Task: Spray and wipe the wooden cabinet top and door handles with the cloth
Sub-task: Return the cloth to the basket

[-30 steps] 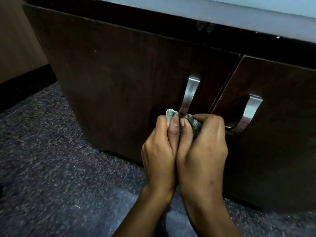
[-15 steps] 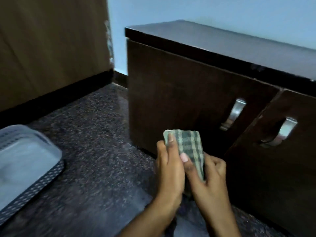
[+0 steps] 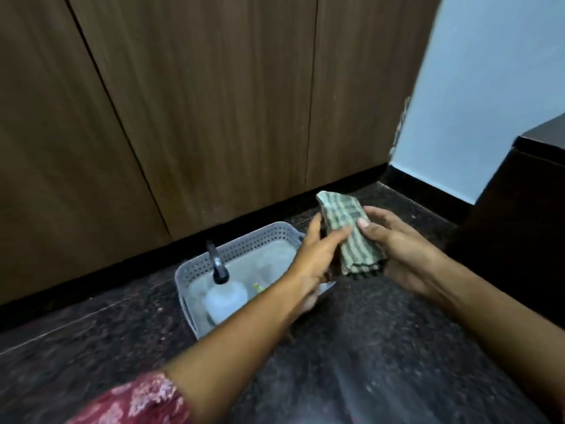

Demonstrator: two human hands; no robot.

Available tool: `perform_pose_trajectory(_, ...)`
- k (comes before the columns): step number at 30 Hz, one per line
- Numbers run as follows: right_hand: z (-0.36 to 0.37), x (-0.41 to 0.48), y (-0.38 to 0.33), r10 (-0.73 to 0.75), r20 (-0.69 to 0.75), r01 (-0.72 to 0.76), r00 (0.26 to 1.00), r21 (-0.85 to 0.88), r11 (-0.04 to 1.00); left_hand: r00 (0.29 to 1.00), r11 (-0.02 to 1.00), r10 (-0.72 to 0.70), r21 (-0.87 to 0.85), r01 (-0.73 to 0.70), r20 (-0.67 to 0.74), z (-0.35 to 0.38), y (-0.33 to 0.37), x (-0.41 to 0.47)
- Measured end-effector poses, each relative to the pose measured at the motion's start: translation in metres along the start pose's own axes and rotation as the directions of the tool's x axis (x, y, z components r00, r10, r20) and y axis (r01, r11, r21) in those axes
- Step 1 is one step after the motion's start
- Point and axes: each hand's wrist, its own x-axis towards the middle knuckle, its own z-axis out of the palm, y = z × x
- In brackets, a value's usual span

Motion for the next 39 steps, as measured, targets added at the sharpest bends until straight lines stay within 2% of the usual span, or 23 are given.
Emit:
perform_pose_trajectory(5, 0.036, 0.042, 0.042, 0.19, 0.07, -0.184, 0.979, -0.089, 0.979, 0.992, 0.984, -0.029, -0.179, 0.007, -0.119, -0.057, -0.031, 0.007)
perform_pose_trajectory(8, 0.041, 0.075, 0.077, 0.251, 0.118, -0.233, 0.961, -0.146, 0.961, 0.976, 0.975, -0.062, -0.222, 0.015, -0.208, -0.085, -0.066, 0.032)
perform_pose_trajectory(11, 0.04, 0.118, 0.115, 0.29, 0.095, -0.251, 0.952, -0.296, 0.922, 0.962, 0.967, -0.124, -0.248, 0.062, -0.245, -0.107, -0.106, 0.065)
perform_pose_trajectory(15, 0.032, 0.164, 0.164, 0.208, 0.136, -0.133, 0.969, -0.424, 0.896, 0.929, 0.976, -0.16, -0.197, 0.097, -0.333, -0.128, -0.16, 0.116)
perform_pose_trajectory(16, 0.031, 0.173, 0.174, 0.182, 0.156, -0.09, 0.971, -0.466, 0.88, 0.92, 0.983, -0.158, -0.149, 0.11, -0.359, -0.133, -0.172, 0.127)
perform_pose_trajectory(18, 0.03, 0.186, 0.193, 0.137, 0.198, -0.008, 0.971, -0.545, 0.838, 0.899, 0.985, -0.13, 0.051, 0.166, -0.417, -0.138, -0.191, 0.142)
perform_pose_trajectory(20, 0.031, 0.197, 0.211, 0.103, 0.225, 0.087, 0.969, -0.697, 0.711, 0.852, 0.912, -0.017, 0.341, 0.228, -0.524, -0.136, -0.209, 0.15)
perform_pose_trajectory(21, 0.031, 0.201, 0.216, 0.082, 0.245, 0.155, 0.966, -0.805, 0.573, 0.808, 0.849, 0.057, 0.454, 0.269, -0.586, -0.132, -0.213, 0.15)
perform_pose_trajectory(23, 0.035, 0.203, 0.216, 0.014, 0.351, 0.339, 0.936, -0.915, 0.218, 0.74, 0.681, 0.222, 0.644, 0.349, -0.635, -0.129, -0.219, 0.15)
perform_pose_trajectory(24, 0.036, 0.202, 0.218, -0.028, 0.435, 0.435, 0.9, -0.894, 0.11, 0.753, 0.585, 0.304, 0.738, 0.335, -0.583, -0.13, -0.218, 0.149)
perform_pose_trajectory(25, 0.037, 0.199, 0.221, -0.027, 0.503, 0.503, 0.864, -0.86, 0.085, 0.804, 0.465, 0.344, 0.832, 0.303, -0.485, -0.132, -0.217, 0.148)
perform_pose_trajectory(26, 0.039, 0.198, 0.226, 0.001, 0.554, 0.552, 0.832, -0.829, 0.091, 0.864, 0.346, 0.317, 0.896, 0.278, -0.39, -0.136, -0.214, 0.147)
perform_pose_trajectory(28, 0.038, 0.199, 0.243, 0.072, 0.573, 0.567, 0.817, -0.819, 0.081, 0.936, 0.207, 0.111, 0.929, 0.308, -0.335, -0.144, -0.209, 0.148)
perform_pose_trajectory(30, 0.037, 0.201, 0.261, 0.039, 0.559, 0.559, 0.828, -0.829, 0.008, 0.951, 0.089, -0.071, 0.947, 0.308, -0.302, -0.151, -0.206, 0.157)
perform_pose_trajectory(34, 0.046, 0.197, 0.262, 0.048, 0.544, 0.546, 0.838, -0.836, -0.048, 0.926, 0.064, -0.232, 0.945, 0.319, -0.297, -0.153, -0.194, 0.172)
perform_pose_trajectory(36, 0.052, 0.201, 0.247, -0.051, 0.485, 0.485, 0.873, -0.874, -0.009, 0.922, 0.079, -0.187, 0.931, 0.357, -0.338, -0.147, -0.188, 0.167)
perform_pose_trajectory(37, 0.054, 0.202, 0.231, -0.022, 0.449, 0.449, 0.893, -0.893, 0.036, 0.929, 0.118, -0.077, 0.922, 0.37, -0.363, -0.145, -0.183, 0.165)
perform_pose_trajectory(38, 0.053, 0.199, 0.222, -0.056, 0.491, 0.491, 0.869, -0.871, -0.003, 0.941, 0.172, 0.11, 0.939, 0.298, -0.319, -0.141, -0.185, 0.162)
perform_pose_trajectory(39, 0.056, 0.194, 0.198, -0.123, 0.528, 0.528, 0.841, -0.849, -0.037, 0.939, 0.173, 0.236, 0.962, 0.213, -0.251, -0.136, -0.176, 0.156)
